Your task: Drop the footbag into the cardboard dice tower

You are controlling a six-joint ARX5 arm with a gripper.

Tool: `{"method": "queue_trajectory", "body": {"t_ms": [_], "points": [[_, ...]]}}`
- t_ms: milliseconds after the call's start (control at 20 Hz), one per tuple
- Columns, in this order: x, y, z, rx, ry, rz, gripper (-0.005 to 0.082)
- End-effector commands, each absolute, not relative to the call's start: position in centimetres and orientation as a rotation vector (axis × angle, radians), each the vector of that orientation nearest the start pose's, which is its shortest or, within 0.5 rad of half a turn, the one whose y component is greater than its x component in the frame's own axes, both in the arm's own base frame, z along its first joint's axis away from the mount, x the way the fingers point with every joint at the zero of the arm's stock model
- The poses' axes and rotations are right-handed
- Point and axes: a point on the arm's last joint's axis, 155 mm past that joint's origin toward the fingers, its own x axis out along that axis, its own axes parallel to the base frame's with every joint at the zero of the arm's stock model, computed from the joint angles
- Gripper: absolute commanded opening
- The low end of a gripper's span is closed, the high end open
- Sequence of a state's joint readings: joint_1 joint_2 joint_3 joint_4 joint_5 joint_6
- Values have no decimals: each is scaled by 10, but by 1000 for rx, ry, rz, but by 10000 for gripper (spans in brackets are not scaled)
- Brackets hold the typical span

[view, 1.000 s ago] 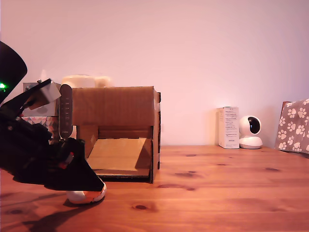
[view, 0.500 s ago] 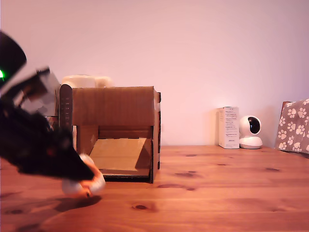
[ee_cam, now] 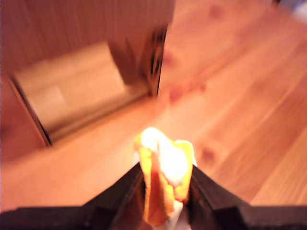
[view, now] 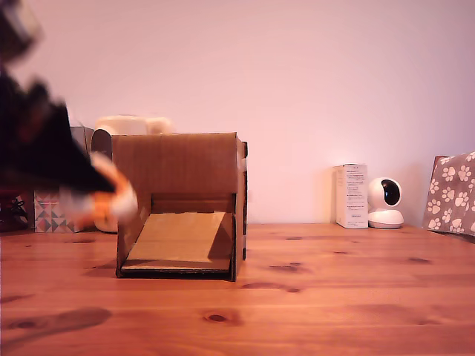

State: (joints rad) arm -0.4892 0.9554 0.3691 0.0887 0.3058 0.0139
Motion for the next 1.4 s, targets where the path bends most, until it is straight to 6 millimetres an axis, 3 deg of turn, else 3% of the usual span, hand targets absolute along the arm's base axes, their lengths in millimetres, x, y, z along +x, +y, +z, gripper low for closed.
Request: {"method": "queue_trajectory", "body": {"t_ms": [0, 400, 600, 750, 1050, 1200, 1350], "points": [[256, -199, 134, 56, 442, -785, 178], [278, -200, 226, 31, 61, -740, 178], [304, -210, 250, 54, 17, -725, 178], [333, -225, 259, 81, 32, -723, 178], [395, -246, 249, 101, 207, -712, 178], [415, -249, 240, 107, 283, -703, 178], [423, -253, 227, 110, 346, -706, 178]]}}
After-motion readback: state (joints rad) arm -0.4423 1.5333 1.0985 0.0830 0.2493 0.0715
